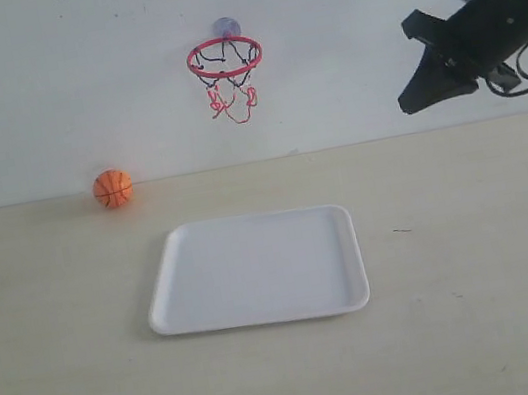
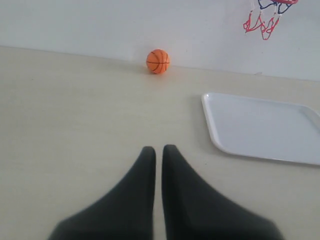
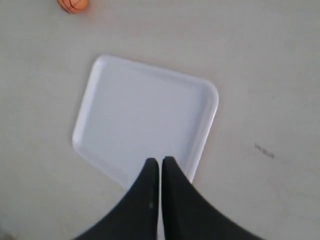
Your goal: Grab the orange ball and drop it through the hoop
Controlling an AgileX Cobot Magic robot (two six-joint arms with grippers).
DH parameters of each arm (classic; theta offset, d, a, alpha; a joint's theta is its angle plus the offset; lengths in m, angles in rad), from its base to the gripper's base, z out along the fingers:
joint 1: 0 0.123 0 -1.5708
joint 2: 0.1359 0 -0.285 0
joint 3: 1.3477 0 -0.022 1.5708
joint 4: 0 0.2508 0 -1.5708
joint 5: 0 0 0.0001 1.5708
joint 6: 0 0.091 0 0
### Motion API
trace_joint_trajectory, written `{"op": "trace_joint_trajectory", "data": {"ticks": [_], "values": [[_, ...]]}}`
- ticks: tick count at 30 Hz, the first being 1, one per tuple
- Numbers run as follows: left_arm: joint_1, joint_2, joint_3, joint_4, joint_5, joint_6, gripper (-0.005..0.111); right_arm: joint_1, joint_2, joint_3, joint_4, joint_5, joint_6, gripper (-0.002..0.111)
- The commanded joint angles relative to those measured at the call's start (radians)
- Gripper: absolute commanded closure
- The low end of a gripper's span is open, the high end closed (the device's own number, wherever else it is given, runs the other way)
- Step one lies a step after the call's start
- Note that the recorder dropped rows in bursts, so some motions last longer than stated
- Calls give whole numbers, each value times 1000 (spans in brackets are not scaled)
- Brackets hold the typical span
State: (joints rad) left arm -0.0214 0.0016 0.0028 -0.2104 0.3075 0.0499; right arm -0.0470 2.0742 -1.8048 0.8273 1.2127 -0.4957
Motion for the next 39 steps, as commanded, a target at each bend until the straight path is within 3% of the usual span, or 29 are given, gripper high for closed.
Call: {"op": "trace_joint_trajectory", "data": {"ticks": [1, 5, 10, 26, 39], "values": [[1, -2, -3, -2, -9, -4, 103, -2, -209, 296, -35, 8, -37, 107], [1, -2, -3, -2, -9, -4, 103, -2, -397, 572, -24, 8, -33, 107], [1, -2, -3, -2, -9, -4, 103, -2, -536, 716, -24, 8, -33, 107], [1, -2, -3, -2, -9, -4, 103, -2, -619, 735, -30, 8, -33, 107], [1, -2, -3, -2, -9, -4, 103, -2, -990, 740, -30, -367, -43, 107]]}}
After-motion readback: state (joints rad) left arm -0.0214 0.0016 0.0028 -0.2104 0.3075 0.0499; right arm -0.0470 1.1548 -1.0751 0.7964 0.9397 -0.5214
